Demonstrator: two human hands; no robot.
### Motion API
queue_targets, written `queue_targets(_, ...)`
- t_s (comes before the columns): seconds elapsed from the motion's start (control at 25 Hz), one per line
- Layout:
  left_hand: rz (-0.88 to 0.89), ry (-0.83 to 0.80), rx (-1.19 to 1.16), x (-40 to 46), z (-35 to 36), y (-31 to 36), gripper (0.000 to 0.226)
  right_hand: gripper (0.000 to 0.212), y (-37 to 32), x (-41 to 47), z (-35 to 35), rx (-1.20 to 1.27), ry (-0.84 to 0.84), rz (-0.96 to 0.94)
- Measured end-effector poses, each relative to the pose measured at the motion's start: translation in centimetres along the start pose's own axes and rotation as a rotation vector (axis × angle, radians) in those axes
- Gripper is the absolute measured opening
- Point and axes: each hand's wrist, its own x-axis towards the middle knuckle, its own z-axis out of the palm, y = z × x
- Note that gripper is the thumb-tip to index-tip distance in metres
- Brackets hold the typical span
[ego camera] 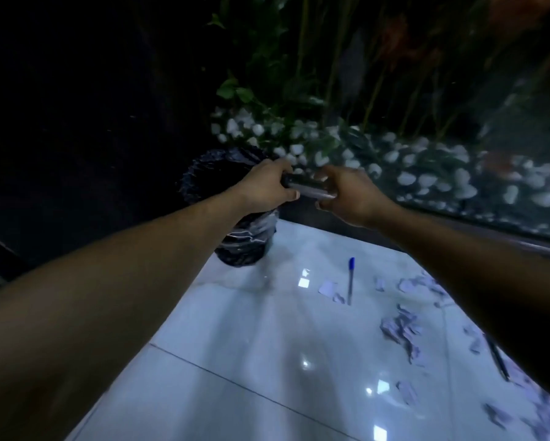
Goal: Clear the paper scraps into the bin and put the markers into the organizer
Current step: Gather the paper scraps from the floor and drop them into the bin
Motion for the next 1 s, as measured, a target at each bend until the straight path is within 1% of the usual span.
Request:
queue_targets(0.16,0.057,-0.093,-0.048,-1.0,4.8,5.3,0.057,0.057,6.0,-5.8,-1.0,-0.098,-0.123,0.137)
queue_targets(0.24,0.085,-0.164,-0.057,-2.4,7.8,7.2,0.061,0.062,9.4,-9.6,-1.1,-0.131,-0.219,0.231)
queue_targets(0.28,0.076,-0.205,-0.018,-3.1,9.3,7.8,0.067,0.067,10.9,-11.2,-1.1,-0.168,-0.282,0.270)
queue_targets(0.4,-0.033,-0.395,0.104,-4.5,14.0,7.8,0.081,0.074,14.3,-15.1,-0.6,-0.227,-0.464,0.365)
queue_targets(0.44,-0.076,-0.461,0.133,-4.6,15.5,7.3,0.085,0.074,15.2,-15.7,-0.3,-0.223,-0.494,0.381)
queue_targets(0.52,-0.122,-0.543,0.184,-4.6,18.0,6.3,0.089,0.072,16.7,-16.3,0.7,-0.205,-0.508,0.385)
queue_targets(0.6,-0.129,-0.552,0.245,-4.2,19.7,5.1,0.087,0.070,18.2,-16.3,2.4,-0.174,-0.511,0.394)
queue_targets(0.76,-0.155,-0.485,0.307,-2.8,21.9,2.6,0.086,0.074,20.2,-15.7,5.6,-0.132,-0.514,0.438)
queue_targets(0.8,-0.159,-0.478,0.305,-2.5,22.6,1.9,0.087,0.075,20.5,-15.4,6.4,-0.120,-0.508,0.440)
queue_targets(0.88,-0.160,-0.464,0.271,-2.4,23.7,1.1,0.079,0.073,20.7,-14.7,7.5,-0.079,-0.488,0.436)
queue_targets(0.96,-0.141,-0.415,0.237,-2.5,24.6,0.9,0.071,0.071,21.1,-13.8,8.5,-0.044,-0.459,0.416)
queue_targets(1.0,-0.135,-0.384,0.217,-2.6,25.1,1.1,0.070,0.074,21.1,-13.4,8.9,-0.033,-0.445,0.402)
